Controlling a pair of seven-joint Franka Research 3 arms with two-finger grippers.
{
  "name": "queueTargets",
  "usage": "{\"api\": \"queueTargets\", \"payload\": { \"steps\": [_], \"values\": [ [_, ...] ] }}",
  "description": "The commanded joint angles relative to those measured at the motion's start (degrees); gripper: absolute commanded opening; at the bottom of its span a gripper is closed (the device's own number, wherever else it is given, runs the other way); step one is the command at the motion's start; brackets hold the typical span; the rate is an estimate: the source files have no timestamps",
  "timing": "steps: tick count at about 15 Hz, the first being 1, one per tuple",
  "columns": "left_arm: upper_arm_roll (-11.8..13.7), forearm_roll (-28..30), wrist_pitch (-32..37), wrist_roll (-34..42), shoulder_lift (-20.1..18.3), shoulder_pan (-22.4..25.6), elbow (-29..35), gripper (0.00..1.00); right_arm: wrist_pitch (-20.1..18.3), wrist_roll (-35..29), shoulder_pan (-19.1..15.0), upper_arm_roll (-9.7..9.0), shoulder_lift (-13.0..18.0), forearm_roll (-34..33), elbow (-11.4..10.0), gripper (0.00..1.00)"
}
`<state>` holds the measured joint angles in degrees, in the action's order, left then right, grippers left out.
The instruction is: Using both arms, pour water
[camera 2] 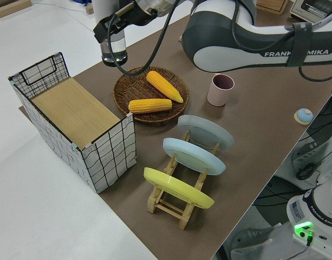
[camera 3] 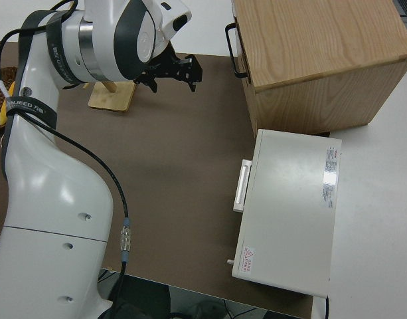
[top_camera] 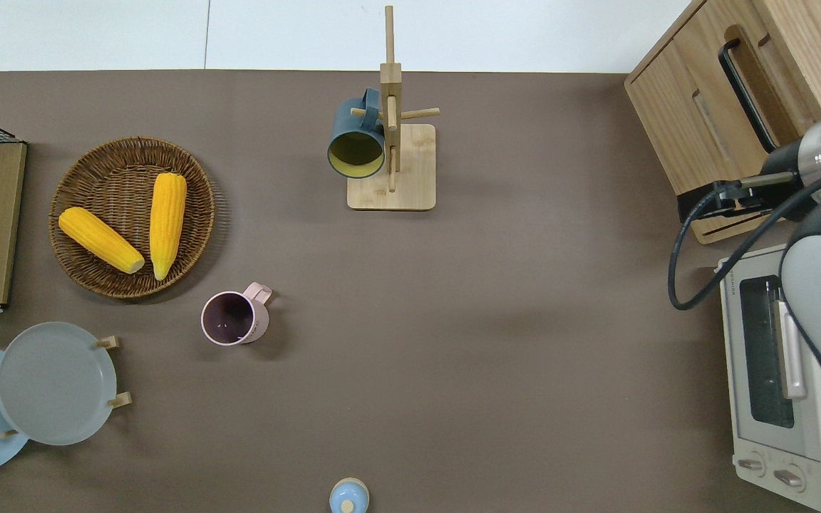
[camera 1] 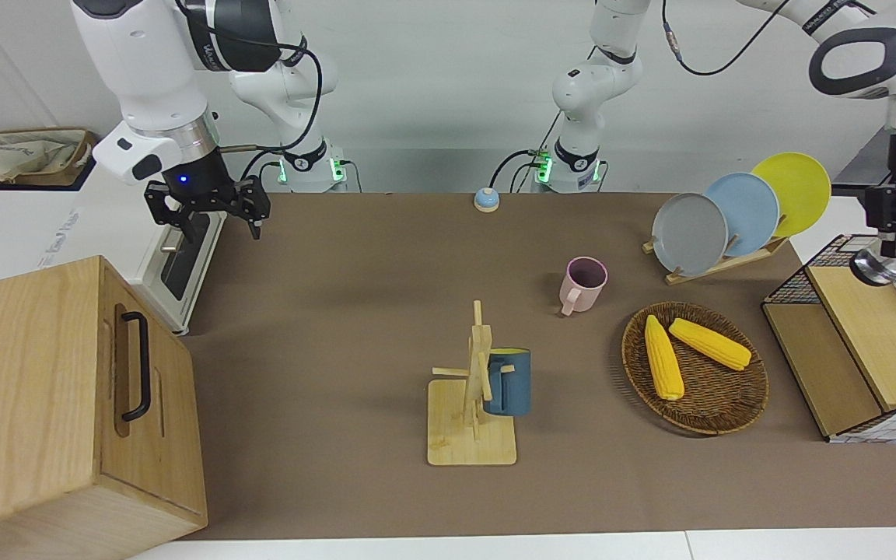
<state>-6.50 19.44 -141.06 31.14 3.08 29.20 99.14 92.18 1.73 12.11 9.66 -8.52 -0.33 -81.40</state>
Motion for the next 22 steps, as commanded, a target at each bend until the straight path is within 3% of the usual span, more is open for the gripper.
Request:
{"api": "queueTargets", "payload": {
  "steps": [1,5,11,16,22],
  "values": [
    [3.1,9.3,-0.3,11.2,4.7,0.2,-5.4,0.00,-0.4,0.8,-0.2,0.01,0.7,1.3,-0.2,0.992],
    [5.6,17.5,-3.4,20.3,7.3,0.2,-5.1,0.00,-0.4,0.8,-0.2,0.01,0.7,1.3,-0.2,0.992],
    [5.7,23.4,-6.8,27.2,12.2,1.9,-6.0,0.00,-0.4,0.8,-0.2,0.01,0.7,1.3,-0.2,0.990],
    [5.6,25.0,-12.0,30.3,15.1,1.9,-5.4,0.00,-0.4,0.8,-0.2,0.01,0.7,1.3,-0.2,0.992],
    [5.2,26.5,-11.6,31.4,17.0,1.9,-5.4,0.00,-0.4,0.8,-0.2,0.01,0.7,1.3,-0.2,0.992]
  ]
}}
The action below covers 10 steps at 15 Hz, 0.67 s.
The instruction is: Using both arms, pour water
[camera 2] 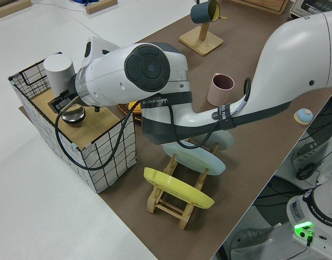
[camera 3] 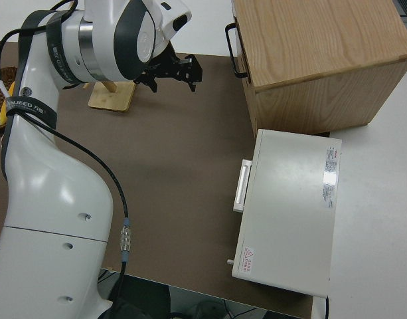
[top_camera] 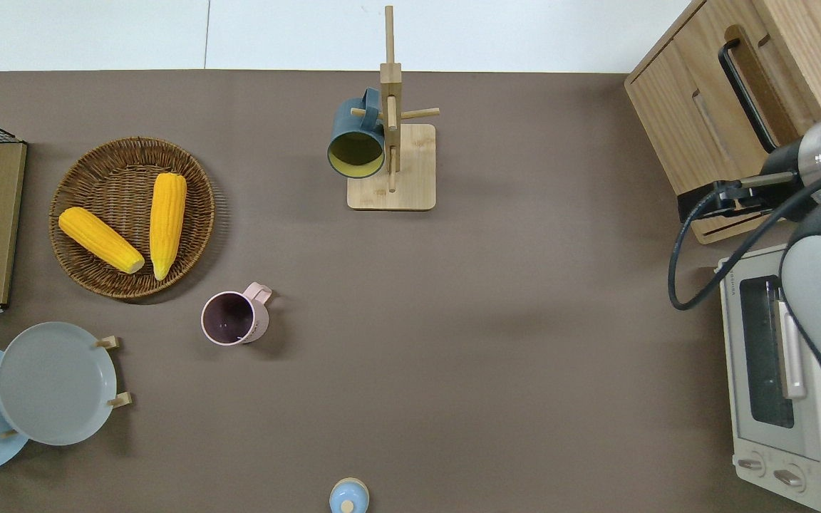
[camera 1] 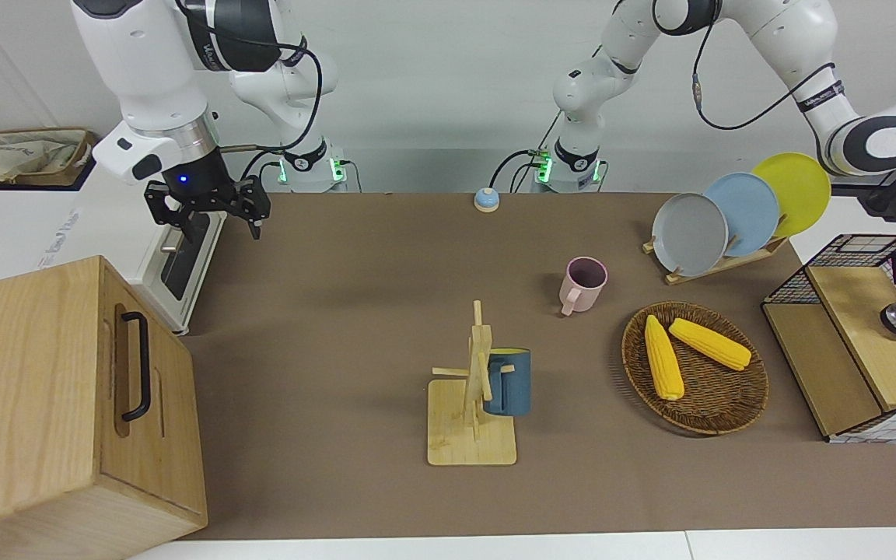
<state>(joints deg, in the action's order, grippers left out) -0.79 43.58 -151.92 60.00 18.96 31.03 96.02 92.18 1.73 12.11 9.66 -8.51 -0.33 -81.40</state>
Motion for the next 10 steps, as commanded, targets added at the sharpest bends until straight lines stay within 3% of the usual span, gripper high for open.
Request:
{"api": "queueTargets", "payload": {
  "steps": [1,6,7,8,10],
  "values": [
    [-0.5,3.1,-0.6,2.8,1.3,0.1,-2.2,0.00,-0.4,0.8,-0.2,0.01,0.7,1.3,-0.2,0.992],
    [-0.7,5.4,-0.2,4.1,2.2,0.1,-2.2,0.01,-0.4,0.8,-0.2,0.01,0.7,1.3,-0.2,0.992],
    [-0.7,5.5,-0.1,4.5,2.3,0.1,-2.2,0.06,-0.4,0.8,-0.2,0.01,0.7,1.2,-0.2,0.992],
    [-0.7,5.5,-0.1,4.6,2.6,0.1,-2.3,0.26,-0.4,0.8,-0.2,0.10,0.7,1.3,-0.2,0.992],
    [-0.7,5.5,-0.1,4.6,2.8,0.1,-2.5,0.83,-0.4,0.8,-0.2,0.10,0.9,1.2,-0.2,0.992]
  ]
}}
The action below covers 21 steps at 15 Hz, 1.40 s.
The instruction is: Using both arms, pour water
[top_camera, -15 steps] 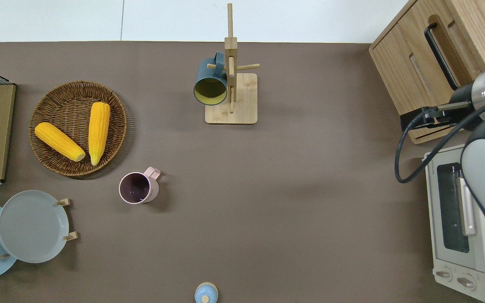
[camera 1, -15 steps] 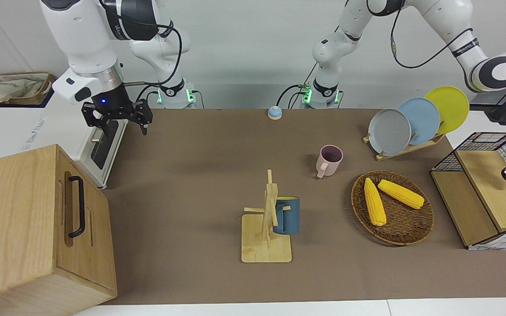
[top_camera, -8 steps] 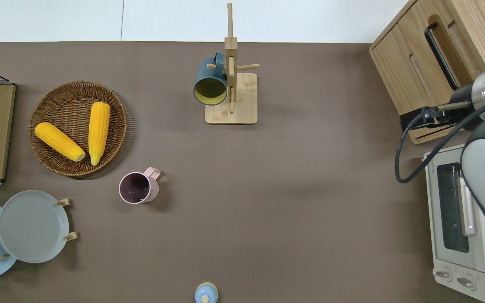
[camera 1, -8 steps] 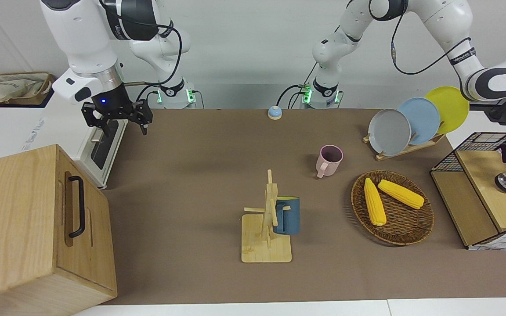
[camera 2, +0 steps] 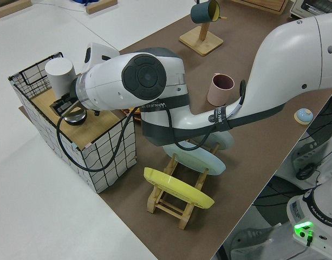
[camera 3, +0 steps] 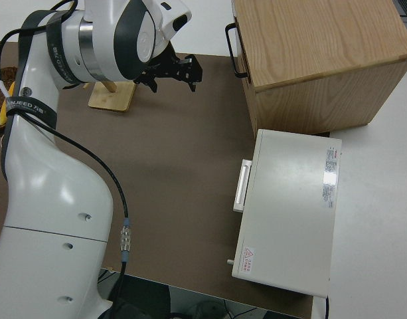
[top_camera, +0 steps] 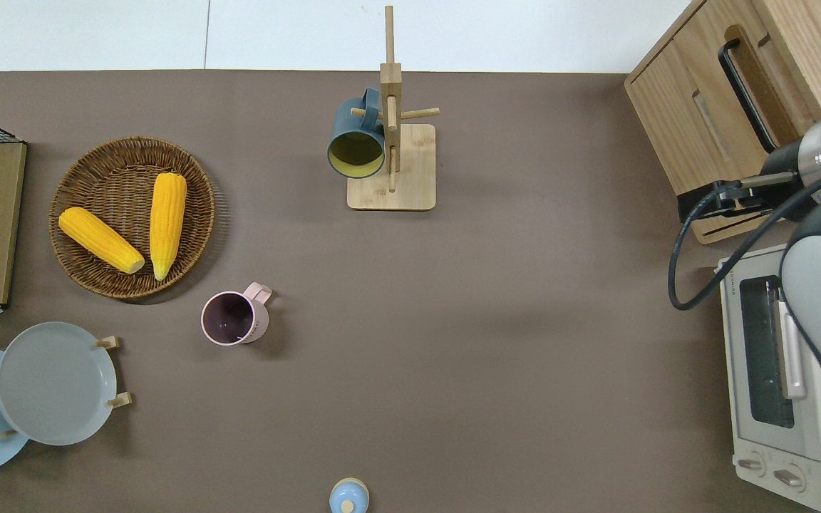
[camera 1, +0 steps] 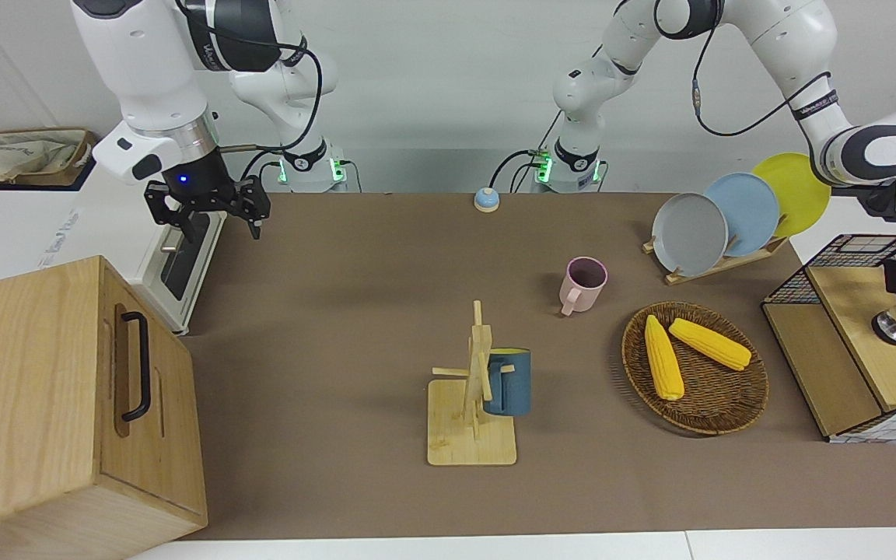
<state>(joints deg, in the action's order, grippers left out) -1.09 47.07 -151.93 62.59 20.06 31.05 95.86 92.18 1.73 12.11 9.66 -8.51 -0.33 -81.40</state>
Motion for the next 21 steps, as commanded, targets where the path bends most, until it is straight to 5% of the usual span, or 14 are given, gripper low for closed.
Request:
{"api": "queueTargets", "payload": {
  "steps": [1,7,14,21],
  "values": [
    [-0.4,2.0,-0.1,1.9,1.6,0.1,-2.3,0.99,-0.4,0.8,-0.2,0.01,1.0,1.3,-0.2,0.992],
    [0.2,-0.3,2.7,-2.5,1.0,0.2,-2.8,1.00,-0.4,0.8,-0.2,0.01,1.0,1.3,-0.2,0.992],
    [3.6,-26.8,20.3,-17.8,-2.7,0.3,-7.2,1.00,-0.4,0.8,-0.2,0.01,1.0,1.3,-0.2,0.992],
    [3.6,-38.3,35.4,-32.3,-8.7,-0.8,-9.0,1.00,-0.4,0.8,-0.2,0.01,1.0,1.3,-0.2,0.992]
  ]
}}
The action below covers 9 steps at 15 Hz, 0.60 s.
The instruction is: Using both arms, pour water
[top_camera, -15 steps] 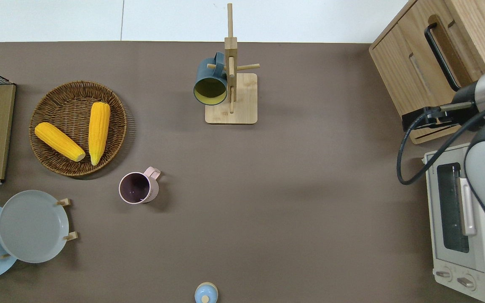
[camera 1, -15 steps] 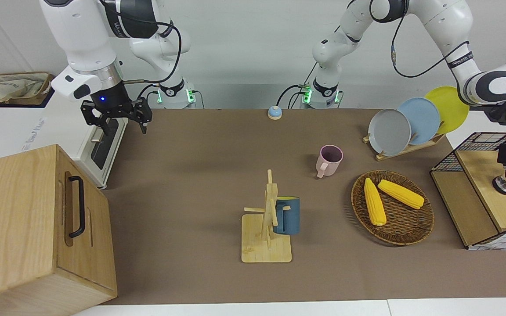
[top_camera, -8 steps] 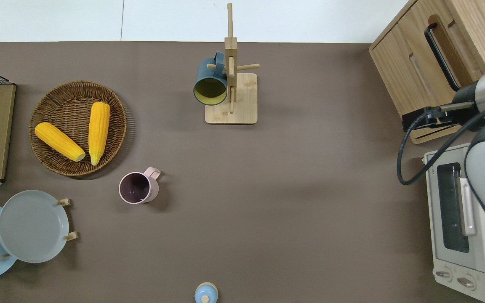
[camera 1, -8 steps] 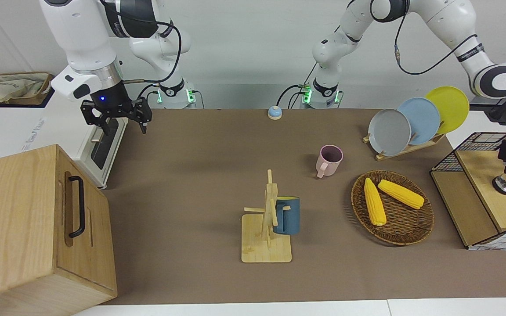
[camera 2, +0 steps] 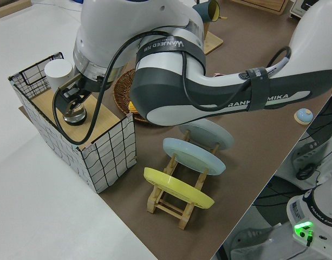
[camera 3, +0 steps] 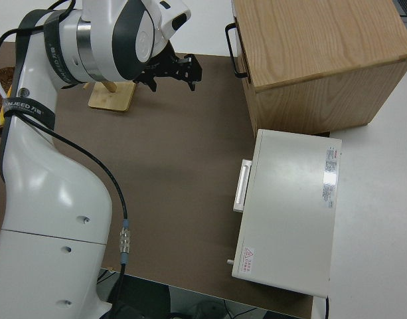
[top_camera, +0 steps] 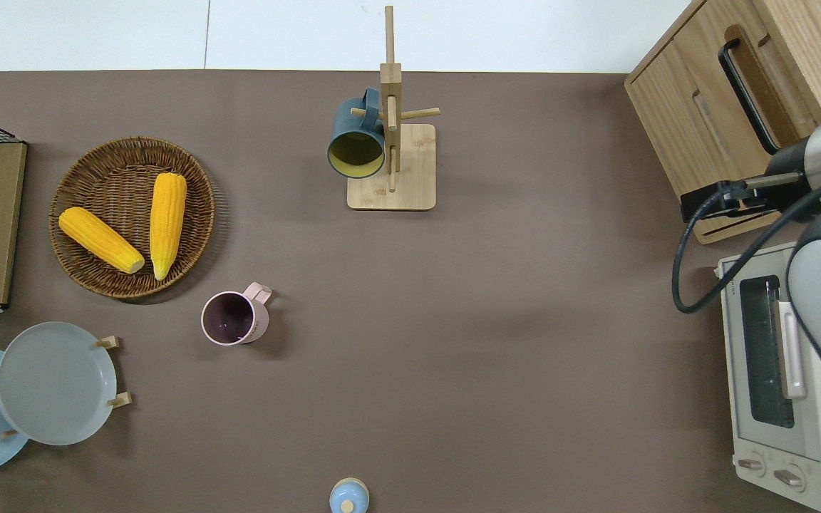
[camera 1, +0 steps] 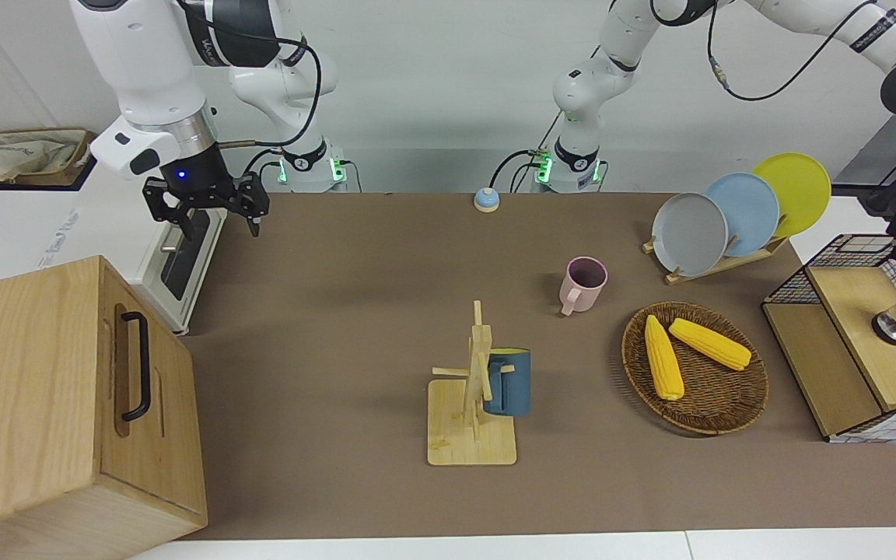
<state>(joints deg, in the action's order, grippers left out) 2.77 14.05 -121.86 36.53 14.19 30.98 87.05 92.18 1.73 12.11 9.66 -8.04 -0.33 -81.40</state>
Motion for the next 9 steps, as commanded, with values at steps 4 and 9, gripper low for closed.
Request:
{"api": "queueTargets", "payload": {
  "steps": [4,9],
  "values": [
    [-2.2,-12.3,12.6,-16.0,-5.5,-3.4,0.0,1.00,-0.4,0.8,-0.2,0.01,0.6,1.3,-0.2,0.992],
    [-2.4,-15.7,20.2,-21.4,-7.6,-8.8,-0.1,1.00,-0.4,0.8,-0.2,0.01,0.6,1.3,-0.2,0.992]
  ]
}}
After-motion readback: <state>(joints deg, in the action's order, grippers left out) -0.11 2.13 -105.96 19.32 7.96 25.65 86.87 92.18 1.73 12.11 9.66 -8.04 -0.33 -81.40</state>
